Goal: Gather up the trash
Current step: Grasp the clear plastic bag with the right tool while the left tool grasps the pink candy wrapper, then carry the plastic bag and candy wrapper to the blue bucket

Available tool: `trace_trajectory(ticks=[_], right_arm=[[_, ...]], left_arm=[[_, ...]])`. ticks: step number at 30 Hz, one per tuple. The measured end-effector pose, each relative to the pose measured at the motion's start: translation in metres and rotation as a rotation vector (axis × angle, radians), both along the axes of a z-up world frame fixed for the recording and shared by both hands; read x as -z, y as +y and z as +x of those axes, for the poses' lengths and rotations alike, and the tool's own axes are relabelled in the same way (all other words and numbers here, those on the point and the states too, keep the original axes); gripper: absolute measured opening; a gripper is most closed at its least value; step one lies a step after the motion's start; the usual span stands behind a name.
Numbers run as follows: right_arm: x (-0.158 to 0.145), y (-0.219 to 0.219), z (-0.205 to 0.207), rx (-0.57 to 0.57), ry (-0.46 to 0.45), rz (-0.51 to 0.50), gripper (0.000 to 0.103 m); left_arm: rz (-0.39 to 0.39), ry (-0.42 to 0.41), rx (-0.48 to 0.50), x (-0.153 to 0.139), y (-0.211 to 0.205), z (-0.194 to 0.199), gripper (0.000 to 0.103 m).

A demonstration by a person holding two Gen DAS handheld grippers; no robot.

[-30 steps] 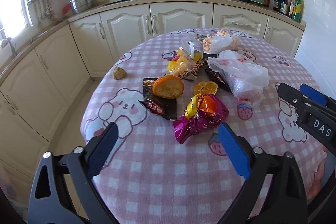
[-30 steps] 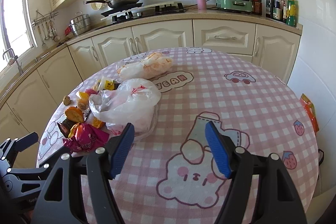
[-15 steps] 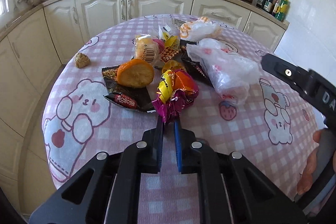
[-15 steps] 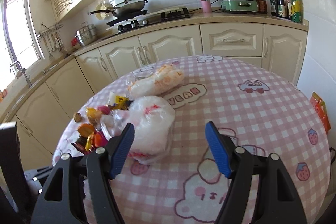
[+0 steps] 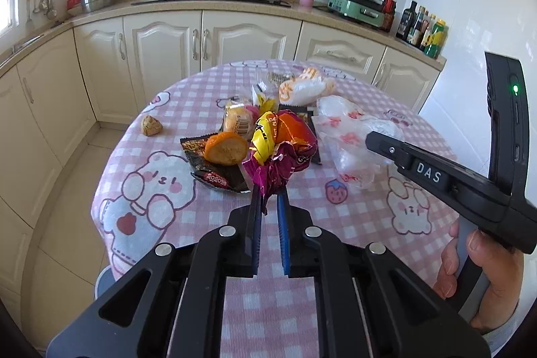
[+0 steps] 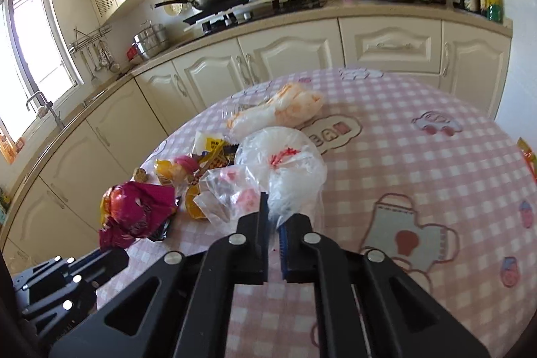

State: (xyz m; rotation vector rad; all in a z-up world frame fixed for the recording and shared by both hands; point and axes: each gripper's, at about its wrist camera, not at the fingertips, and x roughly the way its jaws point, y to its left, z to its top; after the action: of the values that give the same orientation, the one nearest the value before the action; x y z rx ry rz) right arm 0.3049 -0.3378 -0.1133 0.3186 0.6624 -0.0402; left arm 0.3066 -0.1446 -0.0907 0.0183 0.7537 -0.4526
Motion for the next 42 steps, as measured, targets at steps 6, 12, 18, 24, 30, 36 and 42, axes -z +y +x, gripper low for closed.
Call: trace_trajectory(ticks=[6,12,18,24,30,36,42], right_arm=[[-0.035,0.013,-0.036,-0.006,-0.082,-0.039,0.005],[-0.066,0.068,-0.056,-0.114,-0.14,-0.067,0.005],[-0.067,0.161,-0.054,-0.301,-0.141,-0.079,0.005],[-0.03,0.261,-0.035,-0.476,-0.057,-0.092,0.005],[0.034,0.343,-0.007,-0.596,0.082,-0.114,0.005],[0.113,0.393,0.025,-0.649,0.24,-0.158,0.005],[0.167,0.406,0.051,-0.621,0.317,-0.244,0.005]], left_arm=[[-0.04,-0.057,-0.031,-0.025,0.024,-0.026,0.008],[-0.07,-0.096,-0.122,-0.04,0.08,-0.049,0.008],[-0.055,-0.09,-0.282,-0.034,0.155,-0.068,0.008],[0.008,-0.019,-0.473,0.002,0.231,-0.068,0.008],[0.022,0.126,-0.592,0.064,0.291,-0.051,0.008],[0.043,0.288,-0.637,0.134,0.323,-0.016,0.008],[0.073,0.369,-0.636,0.181,0.328,0.024,0.012]])
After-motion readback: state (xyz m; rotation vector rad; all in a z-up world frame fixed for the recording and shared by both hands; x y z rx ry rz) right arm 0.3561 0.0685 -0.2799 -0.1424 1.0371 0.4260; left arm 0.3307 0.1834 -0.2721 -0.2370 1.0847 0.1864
